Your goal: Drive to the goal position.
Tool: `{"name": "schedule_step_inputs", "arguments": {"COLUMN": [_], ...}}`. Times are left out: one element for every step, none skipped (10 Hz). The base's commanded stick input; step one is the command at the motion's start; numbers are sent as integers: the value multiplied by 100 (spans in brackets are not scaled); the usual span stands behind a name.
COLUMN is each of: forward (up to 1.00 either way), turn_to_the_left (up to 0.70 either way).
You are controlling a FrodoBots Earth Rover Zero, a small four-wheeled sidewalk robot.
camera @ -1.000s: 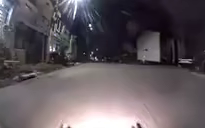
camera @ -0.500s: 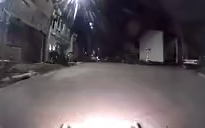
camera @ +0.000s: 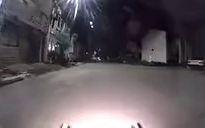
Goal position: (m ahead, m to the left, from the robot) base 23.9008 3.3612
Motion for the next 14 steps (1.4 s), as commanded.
{"name": "schedule_step_inputs", "arguments": {"forward": [85,85,85,85,85,85,85,85,85,85,85,85,85,85], "turn_to_the_left": [0,0,0,0,0,0,0,0,0,0,0,0,0,0]}}
